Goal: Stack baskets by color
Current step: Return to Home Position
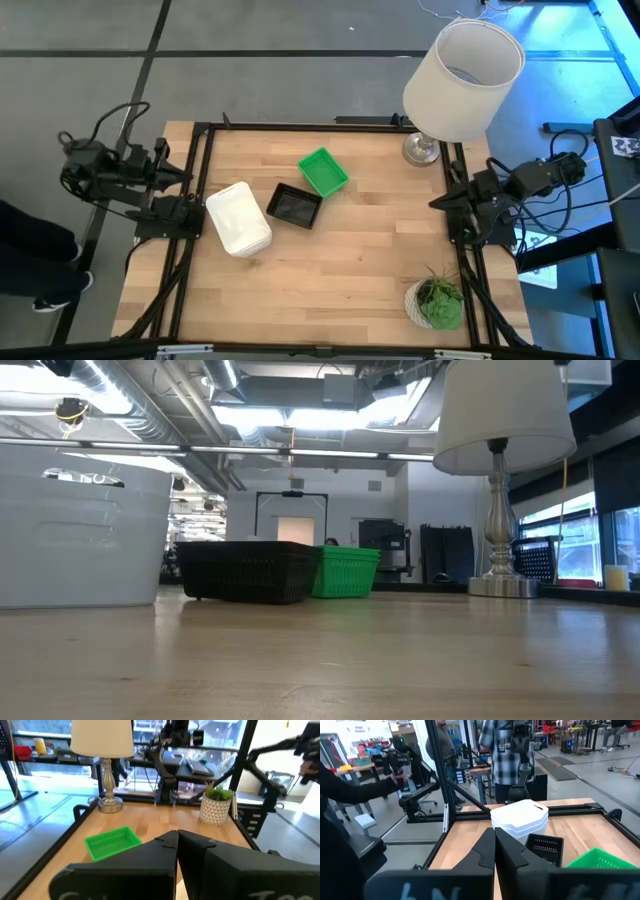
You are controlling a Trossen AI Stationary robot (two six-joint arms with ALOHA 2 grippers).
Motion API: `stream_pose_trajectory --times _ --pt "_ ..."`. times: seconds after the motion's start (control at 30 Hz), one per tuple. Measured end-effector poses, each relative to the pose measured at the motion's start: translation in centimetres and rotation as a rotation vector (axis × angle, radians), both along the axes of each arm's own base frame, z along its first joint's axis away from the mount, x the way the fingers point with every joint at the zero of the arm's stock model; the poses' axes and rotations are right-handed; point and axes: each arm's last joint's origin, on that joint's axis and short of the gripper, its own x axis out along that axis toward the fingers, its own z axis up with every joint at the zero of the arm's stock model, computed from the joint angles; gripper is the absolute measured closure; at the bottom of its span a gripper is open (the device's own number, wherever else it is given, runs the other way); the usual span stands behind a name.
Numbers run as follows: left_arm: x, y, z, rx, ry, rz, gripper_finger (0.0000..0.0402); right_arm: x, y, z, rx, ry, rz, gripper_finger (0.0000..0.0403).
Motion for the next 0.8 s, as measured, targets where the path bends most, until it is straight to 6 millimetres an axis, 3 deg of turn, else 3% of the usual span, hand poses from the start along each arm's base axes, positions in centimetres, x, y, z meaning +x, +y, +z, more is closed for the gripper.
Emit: stream_pose_trajectory --times 0.27,0.47,0.63,0.8 --pt "-0.3 0.1 -1.5 0.003 -0.019 0.018 0.0401 -2.4 -1.3 -3.0 0.042 -0.086 -0.001 0.0403" --pt "-0.1 0.1 -1.6 0.025 -0.031 0.041 0.0401 -4.2 -2.3 -5.1 0.089 -0.174 -0.027 0.0403" --pt "0.6 0.0 -2.1 0.023 -0.022 0.056 0.0401 -3.7 -2.0 -6.1 0.029 -0.143 -0.040 0.0403" --pt "2.3 -0.4 -2.7 0.056 -0.073 0.060 0.0401 -3.2 -1.8 -6.1 0.001 -0.245 -0.048 0.0403"
